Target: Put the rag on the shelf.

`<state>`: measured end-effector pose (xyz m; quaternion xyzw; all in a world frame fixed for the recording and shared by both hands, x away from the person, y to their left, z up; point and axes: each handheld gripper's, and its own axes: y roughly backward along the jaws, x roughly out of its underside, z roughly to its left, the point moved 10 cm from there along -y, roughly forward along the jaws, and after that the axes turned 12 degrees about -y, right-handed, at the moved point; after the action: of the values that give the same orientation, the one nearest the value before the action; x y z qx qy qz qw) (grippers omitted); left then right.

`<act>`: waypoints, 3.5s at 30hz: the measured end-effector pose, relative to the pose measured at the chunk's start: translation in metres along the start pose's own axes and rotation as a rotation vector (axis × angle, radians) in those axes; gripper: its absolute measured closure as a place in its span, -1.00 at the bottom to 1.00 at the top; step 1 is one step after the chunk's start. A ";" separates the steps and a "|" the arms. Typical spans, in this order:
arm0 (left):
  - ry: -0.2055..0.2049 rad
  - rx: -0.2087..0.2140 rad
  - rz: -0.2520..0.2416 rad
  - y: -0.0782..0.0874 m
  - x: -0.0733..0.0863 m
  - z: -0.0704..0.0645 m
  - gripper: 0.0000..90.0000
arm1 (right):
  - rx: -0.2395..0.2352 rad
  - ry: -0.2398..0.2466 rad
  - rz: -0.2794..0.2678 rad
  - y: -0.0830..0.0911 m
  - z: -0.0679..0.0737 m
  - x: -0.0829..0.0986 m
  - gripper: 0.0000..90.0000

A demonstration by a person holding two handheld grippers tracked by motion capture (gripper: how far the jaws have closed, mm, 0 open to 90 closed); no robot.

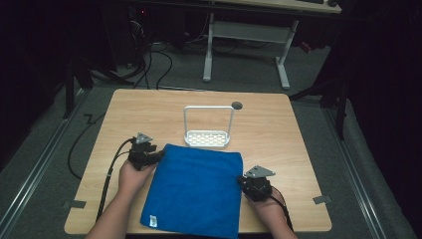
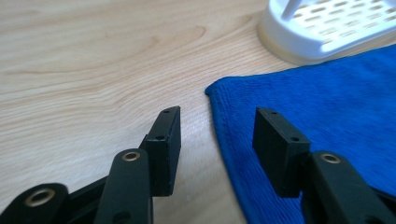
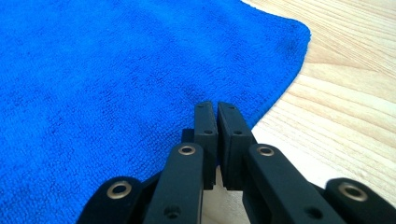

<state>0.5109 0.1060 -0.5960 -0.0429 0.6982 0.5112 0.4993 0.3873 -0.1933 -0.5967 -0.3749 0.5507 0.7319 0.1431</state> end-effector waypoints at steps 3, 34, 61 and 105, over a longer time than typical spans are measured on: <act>-0.026 0.011 0.007 -0.013 -0.010 -0.007 0.20 | 0.000 -0.007 -0.001 0.000 -0.003 0.000 0.95; -0.009 -0.004 -0.017 0.006 0.009 -0.020 0.85 | 0.026 -0.205 -0.066 -0.026 -0.038 -0.056 0.56; 0.011 0.007 -0.024 0.006 0.009 -0.019 0.91 | 0.064 -0.127 -0.004 -0.068 -0.030 -0.071 0.94; -0.140 -0.123 -0.492 0.124 -0.102 -0.052 0.95 | -0.038 -0.111 -0.638 0.105 -0.005 -0.139 0.95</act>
<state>0.4572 0.0798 -0.4378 -0.2061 0.5984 0.4177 0.6519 0.4180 -0.2070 -0.4256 -0.4907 0.3832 0.6796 0.3880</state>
